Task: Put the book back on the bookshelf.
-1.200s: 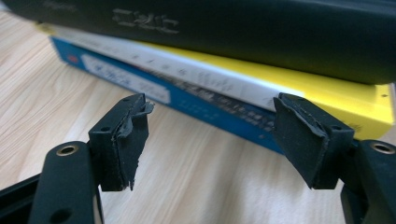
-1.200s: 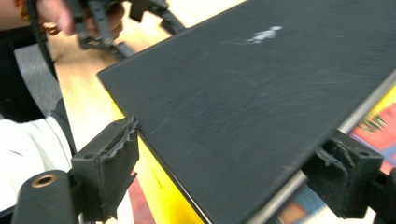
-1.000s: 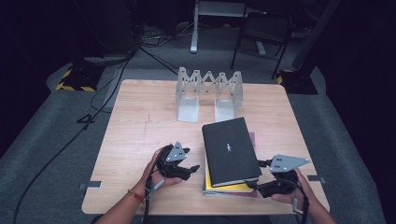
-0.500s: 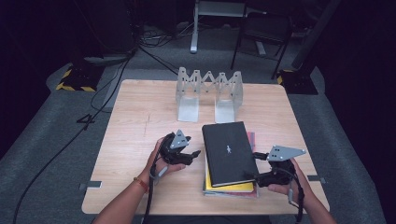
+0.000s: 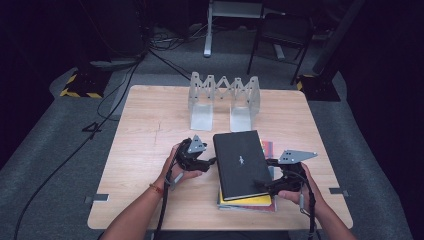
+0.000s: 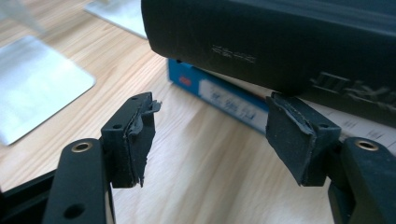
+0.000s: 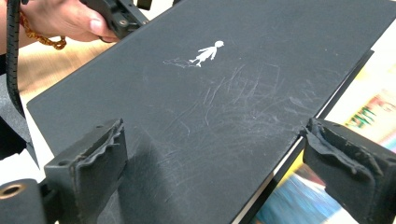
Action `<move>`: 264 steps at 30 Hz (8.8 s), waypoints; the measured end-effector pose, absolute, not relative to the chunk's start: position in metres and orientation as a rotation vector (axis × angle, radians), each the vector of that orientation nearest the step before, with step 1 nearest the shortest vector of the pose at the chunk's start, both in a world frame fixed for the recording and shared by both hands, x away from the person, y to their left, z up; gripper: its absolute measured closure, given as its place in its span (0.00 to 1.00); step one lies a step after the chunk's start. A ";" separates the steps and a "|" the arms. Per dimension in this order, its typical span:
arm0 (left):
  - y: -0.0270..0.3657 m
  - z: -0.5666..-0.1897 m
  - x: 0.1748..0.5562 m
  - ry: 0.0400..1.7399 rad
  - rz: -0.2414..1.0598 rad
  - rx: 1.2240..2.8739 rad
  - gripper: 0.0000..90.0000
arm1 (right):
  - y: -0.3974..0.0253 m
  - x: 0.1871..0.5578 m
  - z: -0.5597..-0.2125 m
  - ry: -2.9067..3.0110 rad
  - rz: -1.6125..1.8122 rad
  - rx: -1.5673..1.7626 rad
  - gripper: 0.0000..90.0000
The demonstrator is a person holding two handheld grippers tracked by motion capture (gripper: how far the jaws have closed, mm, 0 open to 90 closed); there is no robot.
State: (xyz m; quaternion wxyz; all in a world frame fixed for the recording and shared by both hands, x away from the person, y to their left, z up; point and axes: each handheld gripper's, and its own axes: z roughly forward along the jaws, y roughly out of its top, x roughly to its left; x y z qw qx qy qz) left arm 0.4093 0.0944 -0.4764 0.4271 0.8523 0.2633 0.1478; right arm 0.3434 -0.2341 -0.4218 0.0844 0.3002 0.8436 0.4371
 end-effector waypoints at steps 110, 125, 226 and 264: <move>0.148 -0.417 0.361 0.546 0.385 2.070 0.34 | -0.240 0.322 -0.378 2.304 1.540 0.369 0.78; 0.092 -0.446 0.343 0.440 0.240 2.099 0.24 | -0.241 0.317 -0.380 2.290 1.547 0.355 0.78; 0.131 -0.312 0.416 0.835 0.725 1.649 0.58 | -0.341 0.359 -0.463 2.284 1.081 0.988 0.29; 0.107 -0.376 0.492 1.108 0.802 1.602 0.58 | -0.353 0.364 -0.467 2.256 1.045 1.020 0.32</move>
